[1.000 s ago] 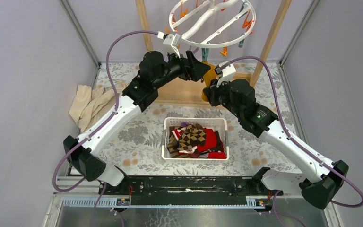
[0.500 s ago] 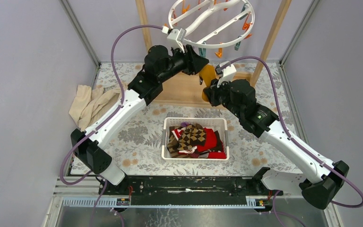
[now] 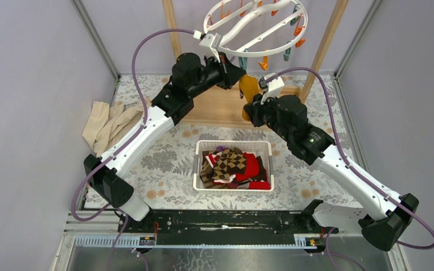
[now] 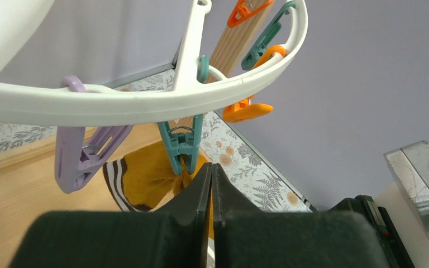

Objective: Remove the socks clipped to the hanger
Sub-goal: Remove the sock from the hanger.

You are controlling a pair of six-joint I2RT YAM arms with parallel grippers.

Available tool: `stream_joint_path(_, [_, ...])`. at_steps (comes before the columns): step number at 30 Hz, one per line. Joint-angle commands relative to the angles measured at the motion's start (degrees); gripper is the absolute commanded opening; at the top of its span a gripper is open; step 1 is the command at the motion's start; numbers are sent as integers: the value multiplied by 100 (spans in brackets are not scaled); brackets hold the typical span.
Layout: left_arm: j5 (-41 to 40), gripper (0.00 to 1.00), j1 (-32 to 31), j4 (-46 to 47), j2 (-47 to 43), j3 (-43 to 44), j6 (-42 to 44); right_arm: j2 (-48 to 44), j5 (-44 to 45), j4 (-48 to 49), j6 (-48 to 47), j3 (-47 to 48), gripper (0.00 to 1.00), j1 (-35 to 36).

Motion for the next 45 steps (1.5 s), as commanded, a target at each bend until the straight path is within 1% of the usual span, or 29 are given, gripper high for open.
stream_joint_path(1, [120, 0, 42, -111, -241, 92, 91, -108, 42, 122, -24, 119, 0, 37])
stream_joint_path(9, [25, 0, 42, -511, -772, -354, 147, -64, -13, 225, 15, 66, 0, 37])
stream_joint_path(12, [-7, 6, 42, -547, -1002, -634, 122, -52, -26, 236, 26, 56, 0, 41])
stream_joint_path(13, [-24, 10, 42, -554, -1074, -717, 121, -52, -18, 238, 28, 56, 0, 42])
stream_joint_path(14, [-40, 17, 42, -564, -1129, -783, 114, -52, -22, 242, 33, 54, 0, 42])
stream_joint_path(15, [-46, 27, 42, -570, -1177, -847, 112, -52, -37, 245, 40, 60, 0, 37])
stream_joint_path(16, [-53, 41, 42, -578, -1218, -897, 116, -52, -35, 245, 40, 64, 0, 36])
stream_joint_path(20, [7, 90, 42, -797, -1248, -901, 43, -52, -34, 254, 42, 65, 0, 33])
stream_joint_path(21, [39, 97, 42, -837, -1248, -896, 22, -46, -37, 254, 39, 65, 0, 38])
stream_joint_path(23, [110, 99, 44, -871, -1283, -940, -29, -35, -41, 245, 44, 60, 0, 37])
stream_joint_path(37, [296, 99, 42, -876, -1572, -1331, -200, -30, -74, 263, 28, 38, 0, 39])
stream_joint_path(45, [388, 99, 125, -711, -1865, -1771, -503, -22, -55, 258, 20, 27, 0, 34])
